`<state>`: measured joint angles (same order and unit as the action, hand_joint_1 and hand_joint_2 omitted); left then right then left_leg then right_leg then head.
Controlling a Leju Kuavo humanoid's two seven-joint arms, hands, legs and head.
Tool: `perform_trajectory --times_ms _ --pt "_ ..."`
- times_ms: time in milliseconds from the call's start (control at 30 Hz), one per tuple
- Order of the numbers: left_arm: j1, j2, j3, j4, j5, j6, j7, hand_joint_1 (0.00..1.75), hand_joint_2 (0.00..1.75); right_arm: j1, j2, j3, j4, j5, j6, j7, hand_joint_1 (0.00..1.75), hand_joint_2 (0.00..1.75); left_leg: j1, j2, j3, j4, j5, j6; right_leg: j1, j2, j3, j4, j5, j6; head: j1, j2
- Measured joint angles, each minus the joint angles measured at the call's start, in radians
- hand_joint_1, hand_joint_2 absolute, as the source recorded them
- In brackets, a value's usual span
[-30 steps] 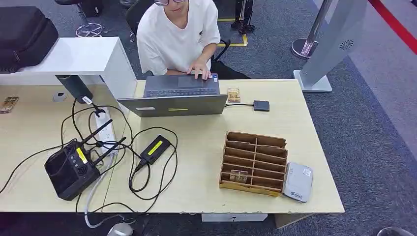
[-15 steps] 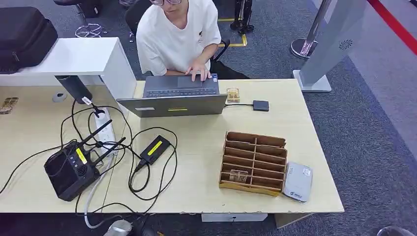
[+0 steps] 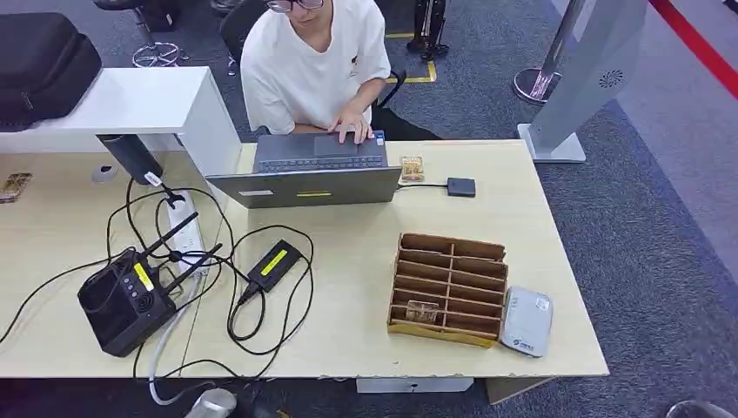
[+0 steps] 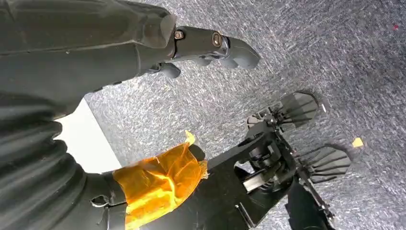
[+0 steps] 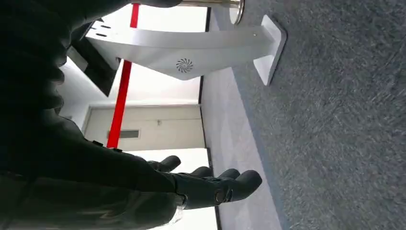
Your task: Pass the card to the sensor for recognition and then transmit it.
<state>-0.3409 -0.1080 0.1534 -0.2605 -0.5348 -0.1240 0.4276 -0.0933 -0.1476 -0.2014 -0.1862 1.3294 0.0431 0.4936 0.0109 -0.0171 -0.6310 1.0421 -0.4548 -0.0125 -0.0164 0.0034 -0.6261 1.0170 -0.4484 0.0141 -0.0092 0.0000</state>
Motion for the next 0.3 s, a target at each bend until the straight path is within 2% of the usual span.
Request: perform_trajectory --times_ms 300 --pt "0.000 -0.003 0.000 0.000 -0.029 -0.002 -0.006 0.00 1.75 0.000 0.007 -0.008 0.000 0.016 0.009 0.003 0.00 1.75 0.000 0.000 0.000 0.000 0.000 0.000 0.000 0.000 0.000 0.000 0.000 0.000 0.000 0.000"
